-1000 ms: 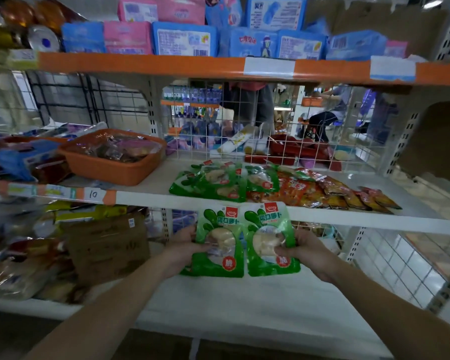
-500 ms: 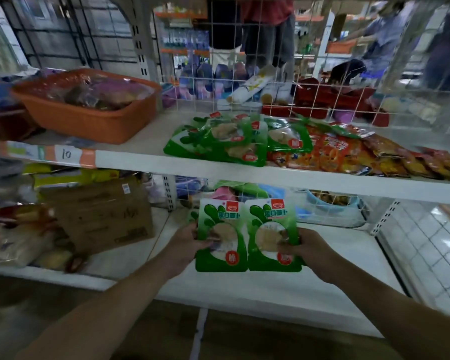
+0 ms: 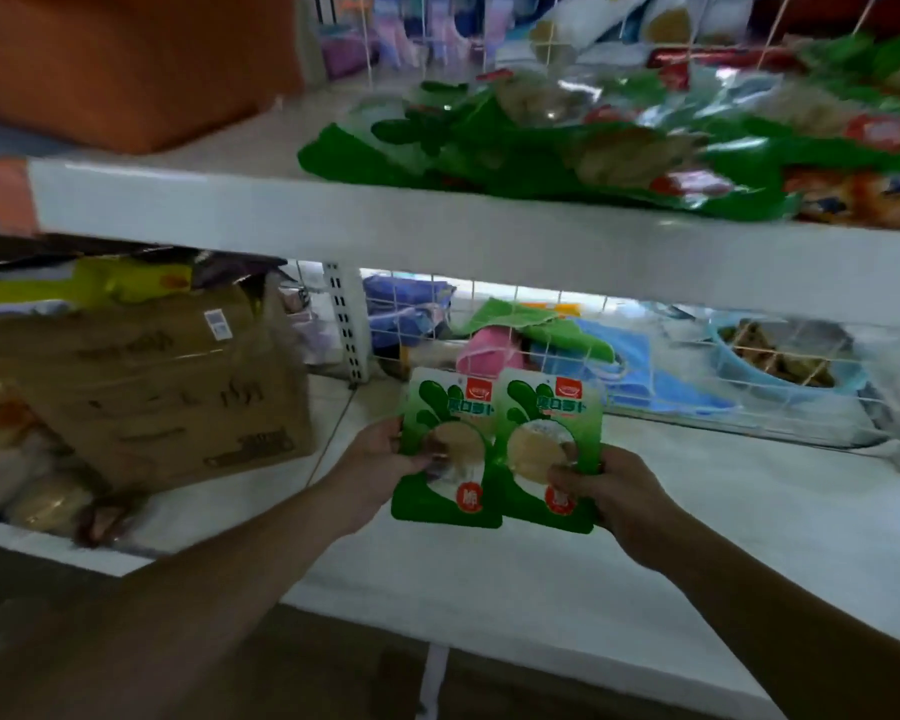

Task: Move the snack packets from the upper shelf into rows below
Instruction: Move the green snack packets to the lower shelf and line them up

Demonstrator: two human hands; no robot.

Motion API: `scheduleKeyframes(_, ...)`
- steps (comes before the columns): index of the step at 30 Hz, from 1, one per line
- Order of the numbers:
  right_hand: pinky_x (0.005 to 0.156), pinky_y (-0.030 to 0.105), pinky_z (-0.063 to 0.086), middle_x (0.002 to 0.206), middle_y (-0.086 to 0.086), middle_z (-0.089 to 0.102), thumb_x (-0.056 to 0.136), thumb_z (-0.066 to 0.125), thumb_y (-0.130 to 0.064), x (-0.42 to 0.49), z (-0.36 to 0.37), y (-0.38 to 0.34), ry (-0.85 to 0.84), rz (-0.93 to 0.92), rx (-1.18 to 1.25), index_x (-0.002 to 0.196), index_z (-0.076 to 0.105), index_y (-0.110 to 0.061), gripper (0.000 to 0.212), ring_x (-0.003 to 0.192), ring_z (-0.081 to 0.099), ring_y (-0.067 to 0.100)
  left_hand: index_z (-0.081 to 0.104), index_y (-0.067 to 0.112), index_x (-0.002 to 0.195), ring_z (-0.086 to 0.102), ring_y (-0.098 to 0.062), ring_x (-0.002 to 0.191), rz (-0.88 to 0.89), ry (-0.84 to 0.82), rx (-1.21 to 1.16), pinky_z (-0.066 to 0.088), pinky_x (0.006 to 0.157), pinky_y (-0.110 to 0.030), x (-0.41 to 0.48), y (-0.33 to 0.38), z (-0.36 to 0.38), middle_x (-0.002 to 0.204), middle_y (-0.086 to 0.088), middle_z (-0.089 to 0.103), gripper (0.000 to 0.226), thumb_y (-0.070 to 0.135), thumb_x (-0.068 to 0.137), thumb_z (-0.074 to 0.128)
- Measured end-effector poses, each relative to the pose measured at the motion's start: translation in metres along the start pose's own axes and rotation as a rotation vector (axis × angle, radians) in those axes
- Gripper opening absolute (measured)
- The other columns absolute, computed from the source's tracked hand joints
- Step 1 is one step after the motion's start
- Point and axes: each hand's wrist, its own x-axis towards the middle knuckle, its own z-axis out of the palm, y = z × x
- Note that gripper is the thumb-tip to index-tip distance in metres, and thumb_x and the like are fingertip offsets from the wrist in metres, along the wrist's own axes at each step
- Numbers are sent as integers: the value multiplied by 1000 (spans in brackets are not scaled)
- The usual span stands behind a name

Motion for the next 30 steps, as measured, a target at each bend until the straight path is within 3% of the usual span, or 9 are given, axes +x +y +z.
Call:
scheduleKeyframes(5,73,39,60,92,11,77,77,77,2,50,23,31,25,31,-3,101,71,-12,28,88,73,28,69,6,107,69,-40,103,-62,29,84,56,93,-50,45,-25,-29,106,-22,73,24,-9,91,59)
scheduleKeyframes(9,69,37,61,89,13,76,76,78,3,73,41,62,46,83,11,101,70,-10,30,84,74,28,70,13,101,70,-34,93,-90,93,165,56,92,-50,71,-49,-47,100,-18,74,25,-7,93,57)
scheduleKeyframes(14,83,48,60,93,14,76,77,78,2,80,51,85,44,145,5,104,69,-9,31,89,73,31,70,21,103,70,-28,96,-101,163,210,56,92,-49,96,-66,-56,101,-8,74,27,-1,94,58)
scheduleKeyframes(20,88,54,57,94,14,77,76,78,2,80,52,91,34,180,34,107,68,-6,33,92,73,33,71,30,100,68,-29,100,-92,189,269,54,94,-53,117,-77,-58,104,-6,74,28,6,91,58)
scheduleKeyframes(27,84,49,59,95,16,76,78,74,5,76,48,93,29,182,76,108,67,-4,32,91,73,34,67,23,105,64,-25,100,-43,229,378,53,95,-45,123,-69,-53,106,-3,70,18,11,93,60)
scheduleKeyframes(30,86,51,58,96,18,76,78,74,5,75,47,93,26,180,79,109,66,-2,33,91,73,35,62,22,104,61,-21,98,-15,230,410,53,86,-36,126,-70,-48,103,-1,66,15,12,94,59)
